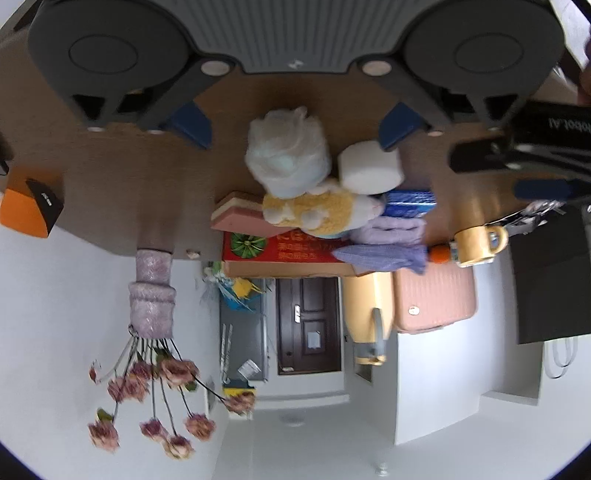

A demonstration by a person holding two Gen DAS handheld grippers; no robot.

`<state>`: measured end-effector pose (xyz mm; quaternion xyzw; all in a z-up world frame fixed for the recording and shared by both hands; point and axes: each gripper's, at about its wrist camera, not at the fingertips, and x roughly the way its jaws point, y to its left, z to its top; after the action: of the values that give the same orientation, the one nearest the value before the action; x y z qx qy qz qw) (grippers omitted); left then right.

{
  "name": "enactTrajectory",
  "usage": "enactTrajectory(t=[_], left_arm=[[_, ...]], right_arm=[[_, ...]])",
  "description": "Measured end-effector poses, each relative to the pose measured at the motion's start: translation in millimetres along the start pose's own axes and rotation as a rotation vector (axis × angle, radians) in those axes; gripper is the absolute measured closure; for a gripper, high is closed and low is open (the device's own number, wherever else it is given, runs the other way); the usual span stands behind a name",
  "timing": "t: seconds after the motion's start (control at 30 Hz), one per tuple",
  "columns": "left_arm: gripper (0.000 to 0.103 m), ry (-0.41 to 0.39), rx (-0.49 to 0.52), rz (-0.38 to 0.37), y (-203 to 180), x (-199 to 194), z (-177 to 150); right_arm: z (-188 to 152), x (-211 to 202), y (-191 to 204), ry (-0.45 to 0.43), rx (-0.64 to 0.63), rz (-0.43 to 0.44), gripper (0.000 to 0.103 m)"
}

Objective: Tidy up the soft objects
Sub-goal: 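Grasp the white round sponge with the left gripper while the right grasps the wrapped green ball, then carry both items over the cardboard box and open both grippers to drop them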

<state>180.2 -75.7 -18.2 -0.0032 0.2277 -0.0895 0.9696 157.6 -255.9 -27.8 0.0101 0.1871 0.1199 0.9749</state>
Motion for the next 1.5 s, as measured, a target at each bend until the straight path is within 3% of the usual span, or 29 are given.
enactTrajectory(t=[0.13, 0.2, 0.27, 0.33, 0.57, 0.87, 1.07, 1.17, 1.3, 1.4, 1.5], left_arm=[[0.017, 0.058, -0.013, -0.013, -2.4, 39.9, 14.7], [0.026, 0.092, -0.013, -0.018, -2.6, 56.5, 18.3], [0.037, 0.134, -0.018, -0.028, -2.1, 70.3, 19.2], [0.044, 0.156, -0.034, -0.049, -1.8, 77.9, 18.9], [0.051, 0.152, -0.036, -0.047, -4.0, 64.2, 16.1], [0.051, 0.005, -0.027, -0.031, 6.9, -18.5, 12.1], [0.051, -0.076, -0.024, -0.046, 23.6, -48.7, 19.7], [0.052, -0.114, -0.046, -0.062, 41.3, -50.5, 42.2], [0.052, -0.172, -0.036, -0.055, 70.1, -33.0, 98.8], [0.052, -0.143, -0.039, -0.065, 95.2, 6.4, 156.4], [0.052, -0.078, -0.037, -0.045, 118.5, 68.1, 210.9]], right_arm=[[12.8, 31.7, -22.7, 0.053, 0.075, 0.015, 0.033], [16.0, 45.4, -31.9, 0.078, 0.111, 0.042, 0.040], [18.0, 57.2, -38.8, 0.107, 0.130, 0.079, 0.054], [19.1, 66.0, -43.4, 0.129, 0.150, 0.112, 0.059], [18.4, 67.5, -42.7, 0.132, 0.137, 0.129, 0.069], [9.8, 20.2, -25.7, 0.092, 0.118, 0.126, 0.069], [11.8, -22.4, -11.1, -0.016, 0.129, 0.085, 0.069], [25.4, -35.7, -6.9, -0.085, 0.143, 0.071, 0.070], [68.9, -35.4, -12.4, -0.163, 0.134, 0.083, 0.070], [120.9, -6.9, -25.4, -0.171, 0.120, 0.096, 0.069], [176.6, 46.9, -38.2, -0.133, 0.112, 0.093, 0.069]])
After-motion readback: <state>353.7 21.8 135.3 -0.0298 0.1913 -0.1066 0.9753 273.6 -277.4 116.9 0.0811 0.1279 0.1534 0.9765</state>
